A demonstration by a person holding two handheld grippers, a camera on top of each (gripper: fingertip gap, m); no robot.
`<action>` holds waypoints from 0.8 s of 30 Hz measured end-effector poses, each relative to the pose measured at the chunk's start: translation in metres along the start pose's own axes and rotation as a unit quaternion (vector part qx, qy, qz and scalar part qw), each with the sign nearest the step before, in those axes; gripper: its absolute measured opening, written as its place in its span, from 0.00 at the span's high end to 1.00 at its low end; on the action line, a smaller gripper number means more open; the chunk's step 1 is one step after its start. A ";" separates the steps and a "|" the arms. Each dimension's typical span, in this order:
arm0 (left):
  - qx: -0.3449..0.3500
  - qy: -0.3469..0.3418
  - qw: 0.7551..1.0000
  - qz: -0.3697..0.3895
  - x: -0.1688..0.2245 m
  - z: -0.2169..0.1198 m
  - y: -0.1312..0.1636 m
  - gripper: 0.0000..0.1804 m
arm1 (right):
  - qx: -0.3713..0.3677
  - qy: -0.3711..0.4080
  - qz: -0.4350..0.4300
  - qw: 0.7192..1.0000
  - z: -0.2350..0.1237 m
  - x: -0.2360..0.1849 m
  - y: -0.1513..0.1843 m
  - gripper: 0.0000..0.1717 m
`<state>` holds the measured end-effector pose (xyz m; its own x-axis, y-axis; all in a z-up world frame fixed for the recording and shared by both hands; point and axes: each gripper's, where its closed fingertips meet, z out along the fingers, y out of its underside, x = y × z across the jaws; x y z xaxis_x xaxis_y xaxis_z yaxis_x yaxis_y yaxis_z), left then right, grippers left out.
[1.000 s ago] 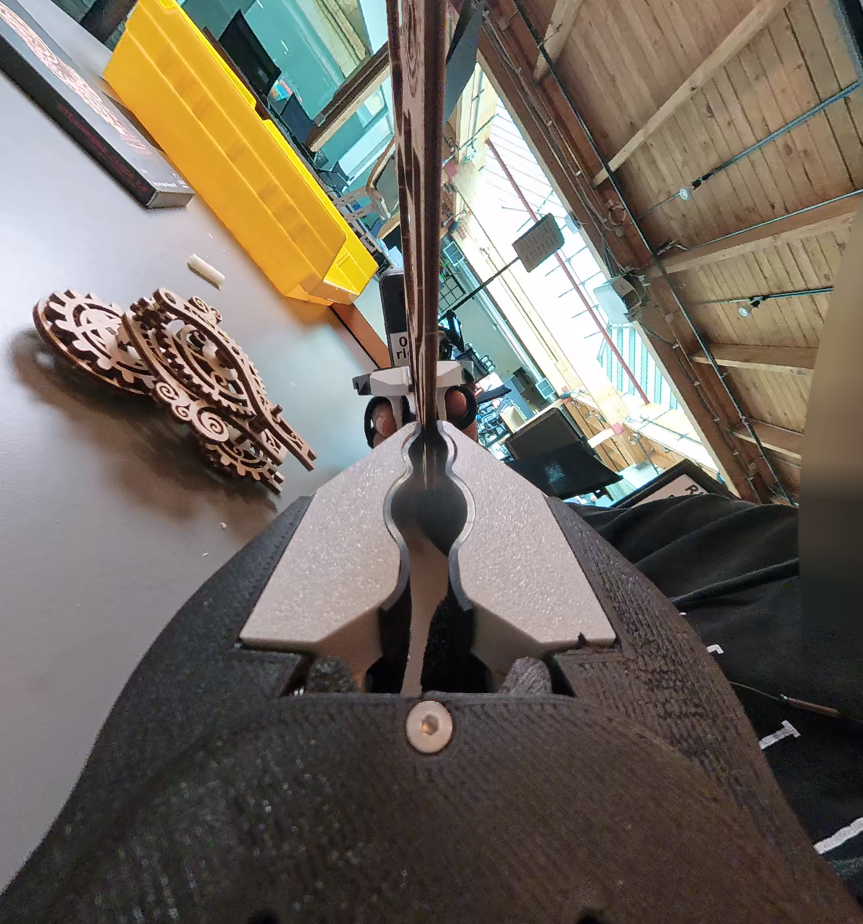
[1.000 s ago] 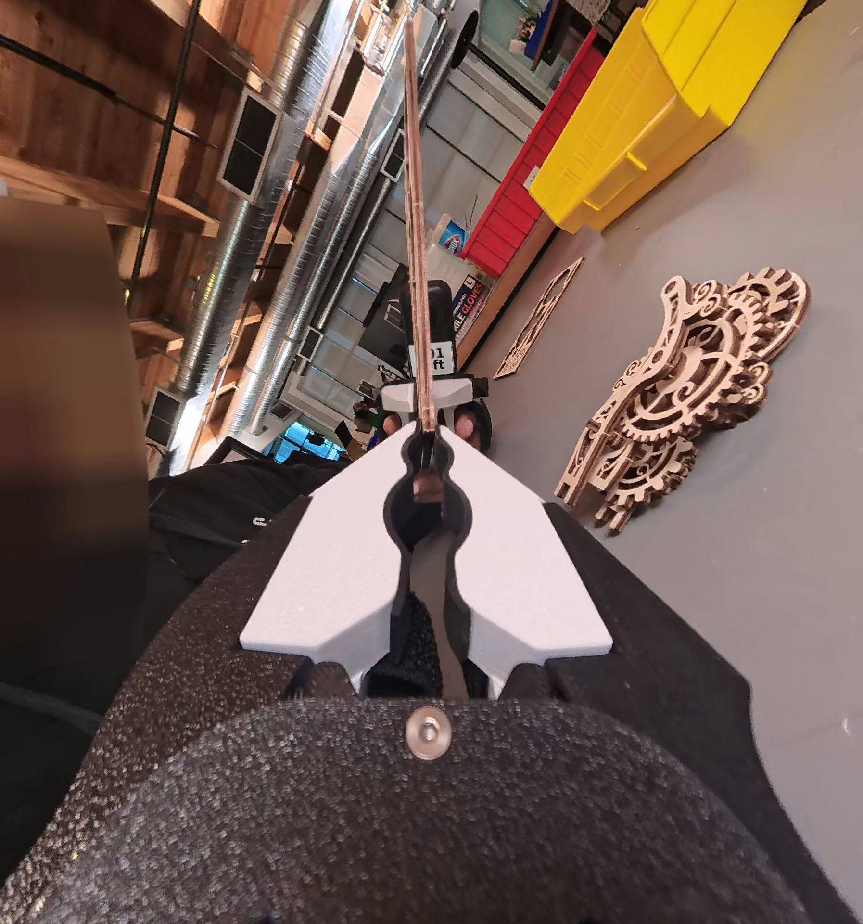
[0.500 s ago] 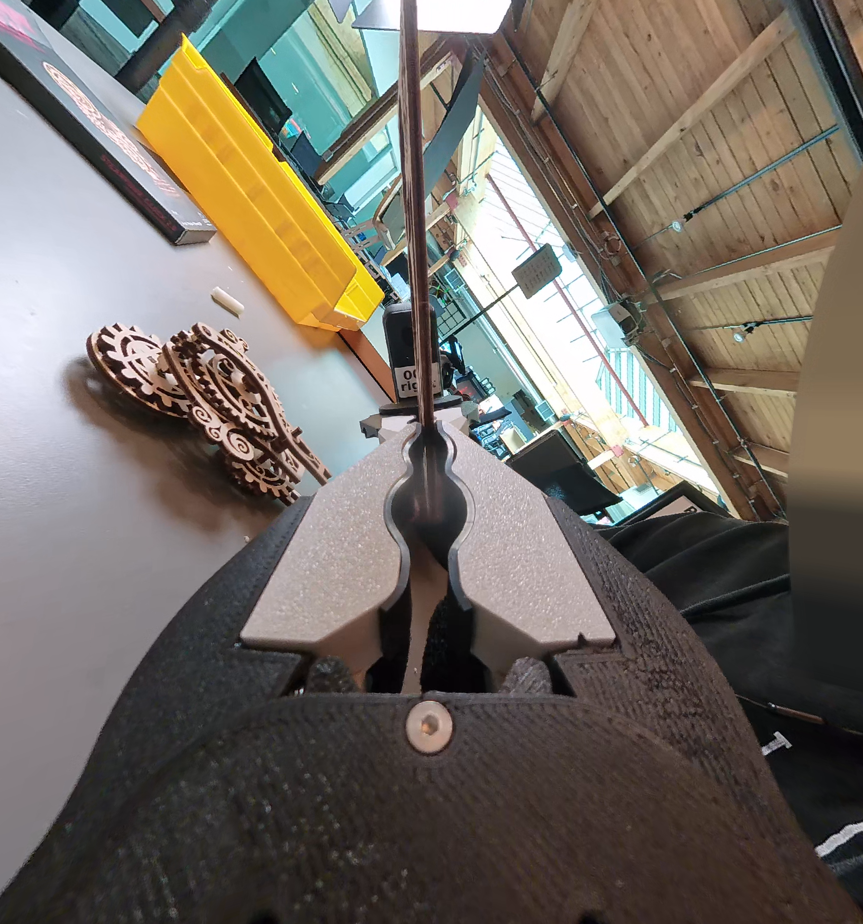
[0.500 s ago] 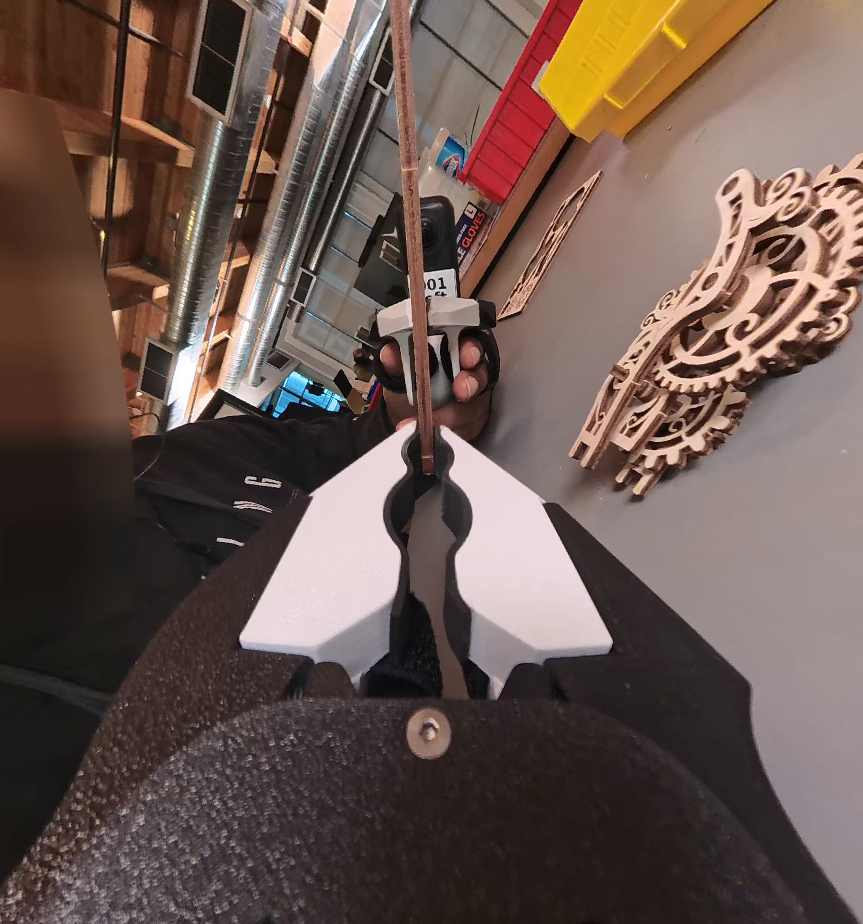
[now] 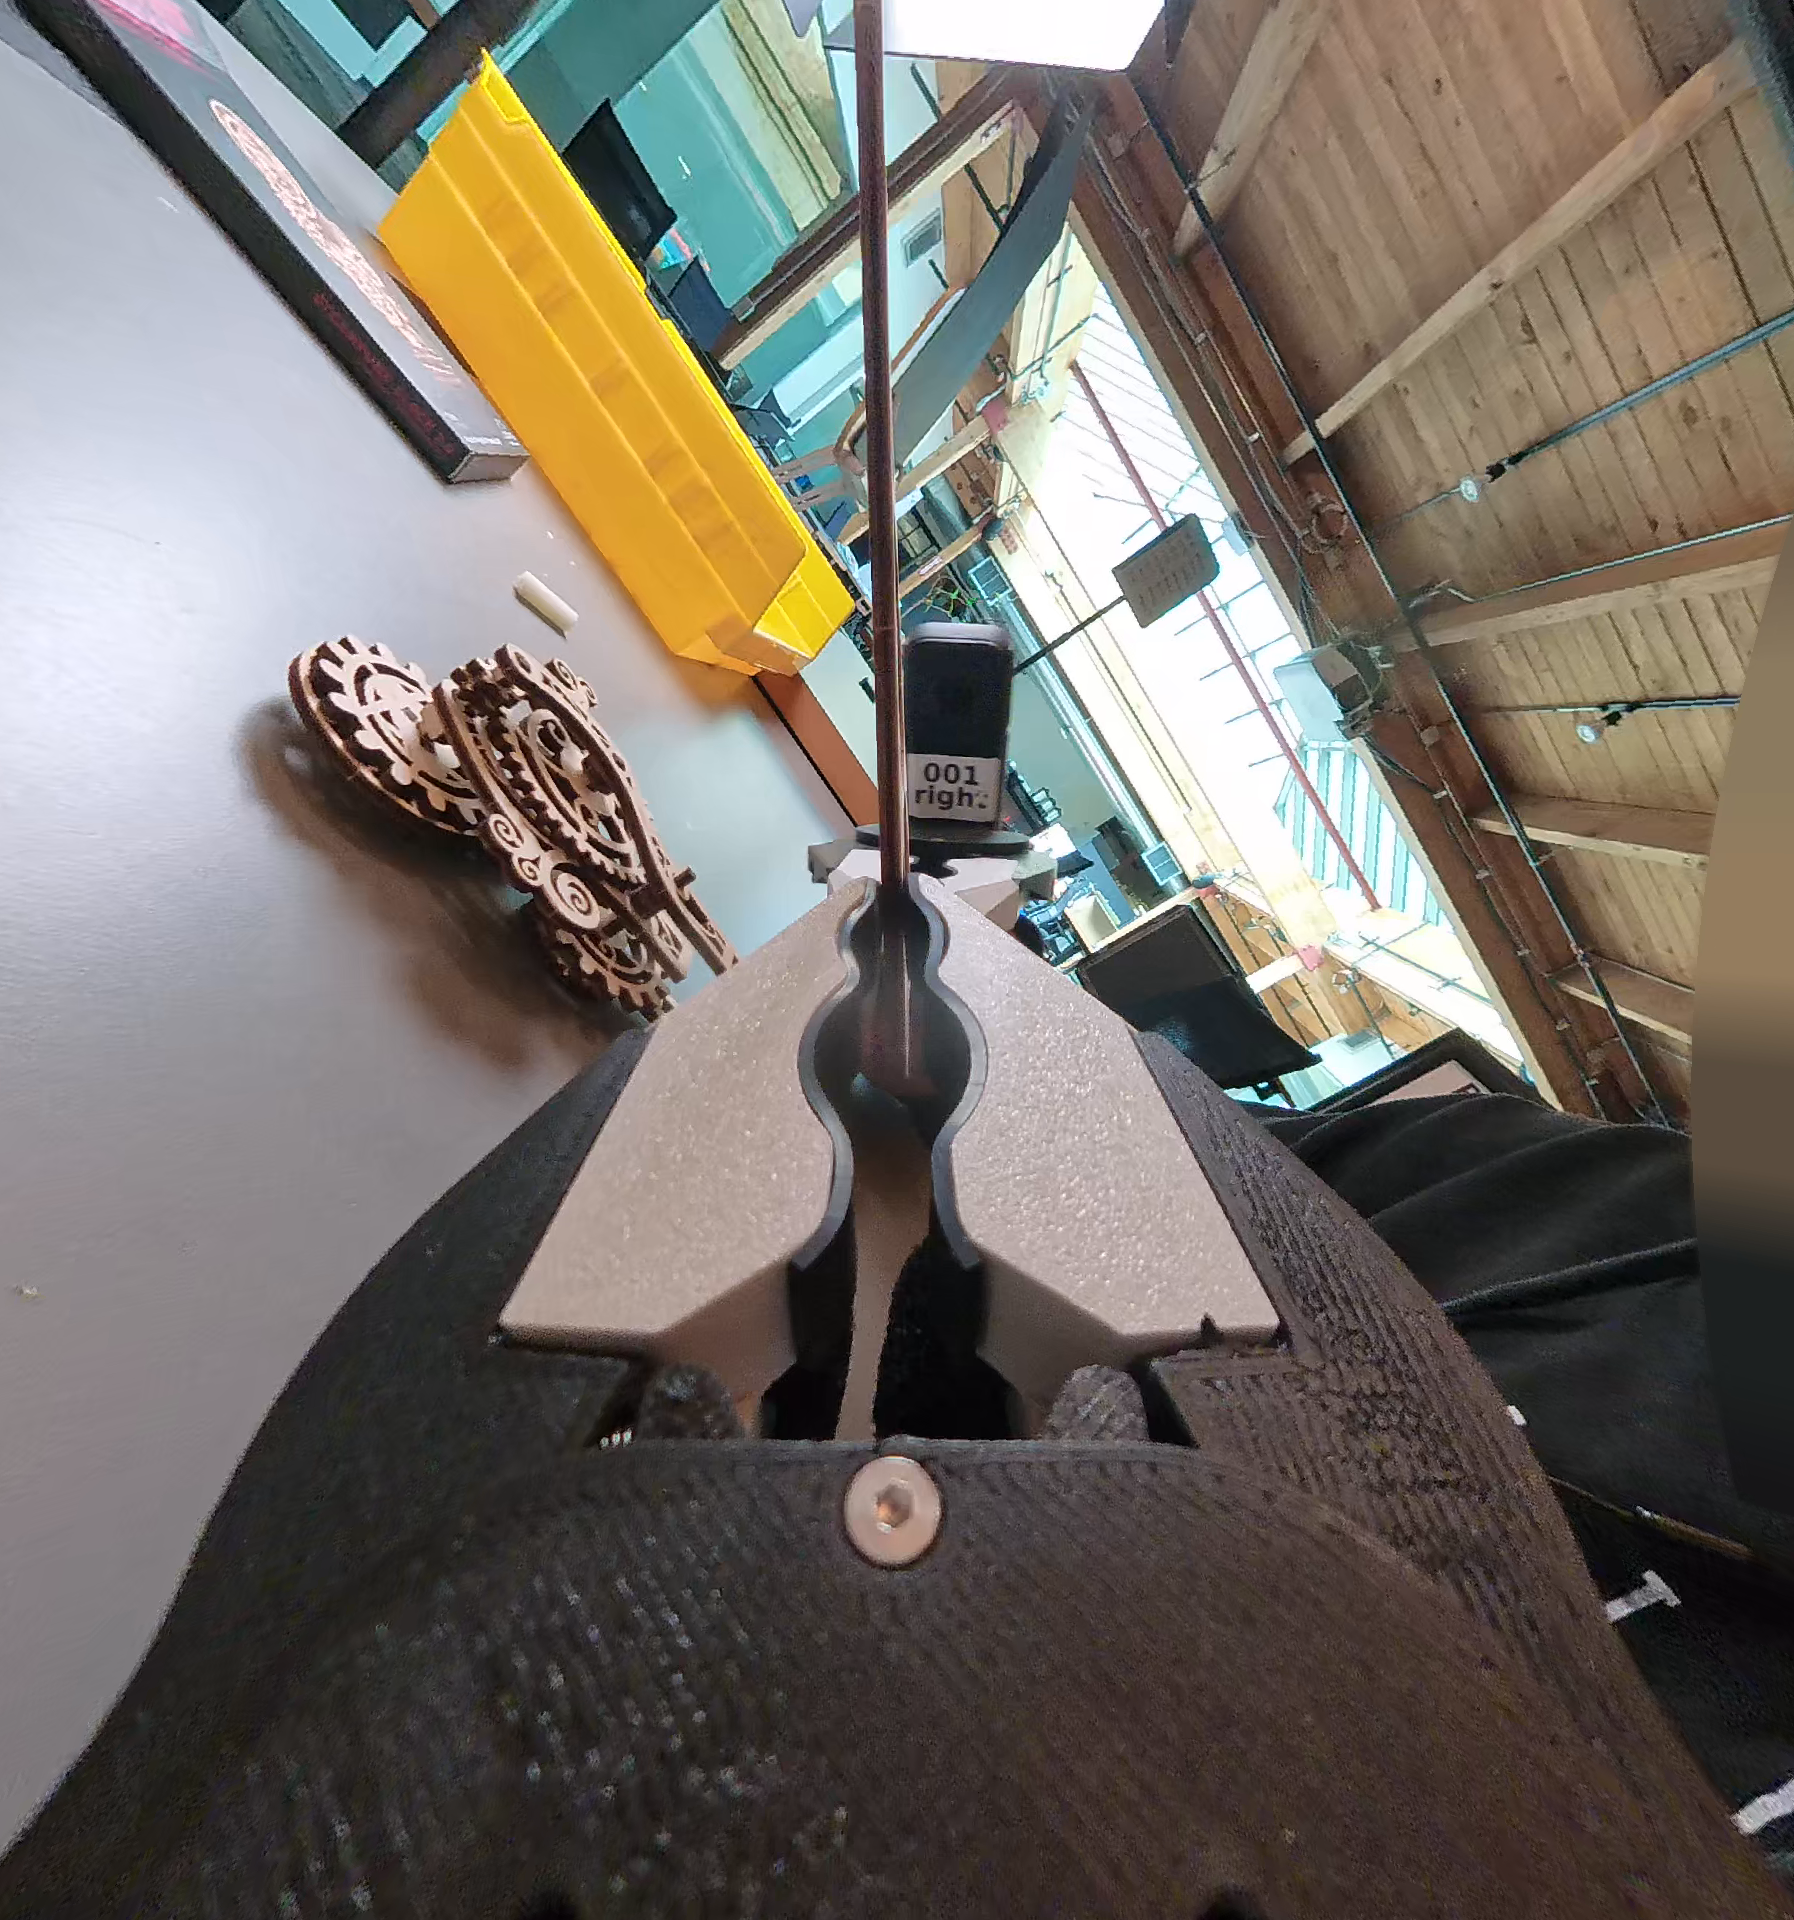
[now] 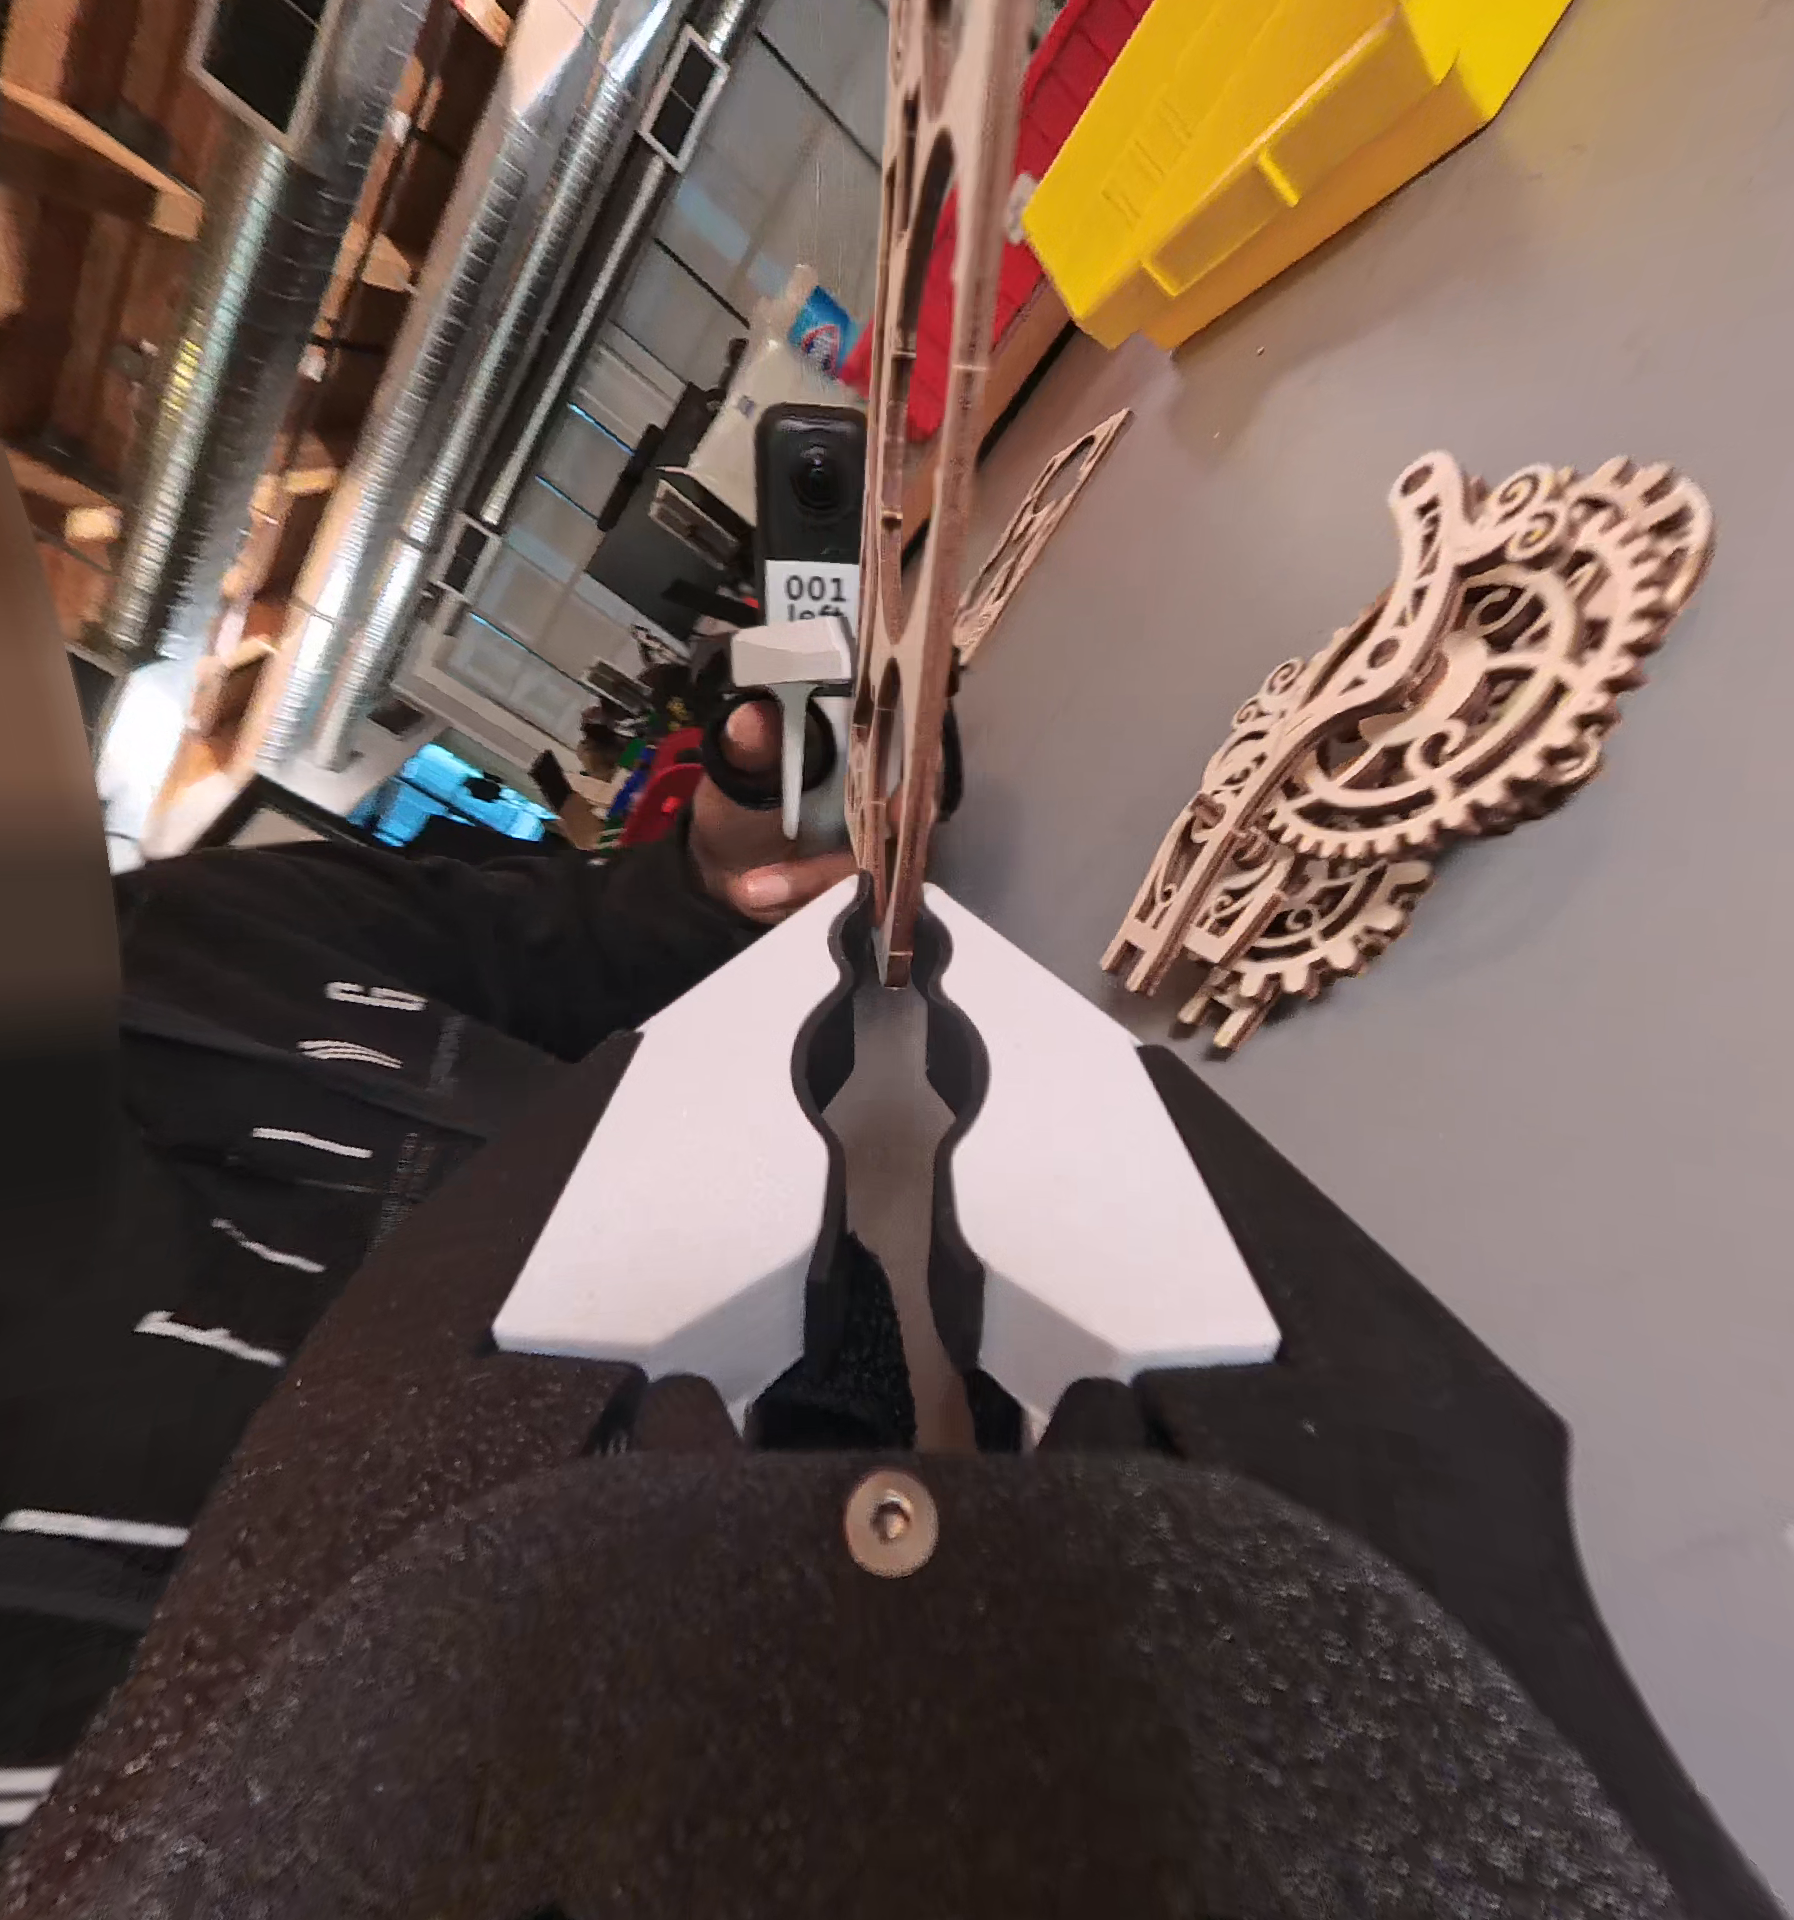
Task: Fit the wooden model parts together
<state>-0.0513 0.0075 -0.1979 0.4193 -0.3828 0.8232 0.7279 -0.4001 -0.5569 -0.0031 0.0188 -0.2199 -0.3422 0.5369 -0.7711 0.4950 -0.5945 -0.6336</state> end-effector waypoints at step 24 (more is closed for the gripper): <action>0.165 -0.046 0.985 0.020 0.000 -0.017 -0.059 0.99 | -0.028 0.434 -0.321 0.841 0.064 0.021 -0.002 1.00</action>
<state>-0.1035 0.0172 -0.1668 0.4871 -0.3103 0.8164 0.8401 -0.0888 -0.5351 -0.0630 -0.0071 -0.2389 0.1460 0.9860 0.0805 0.4754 0.0015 -0.8798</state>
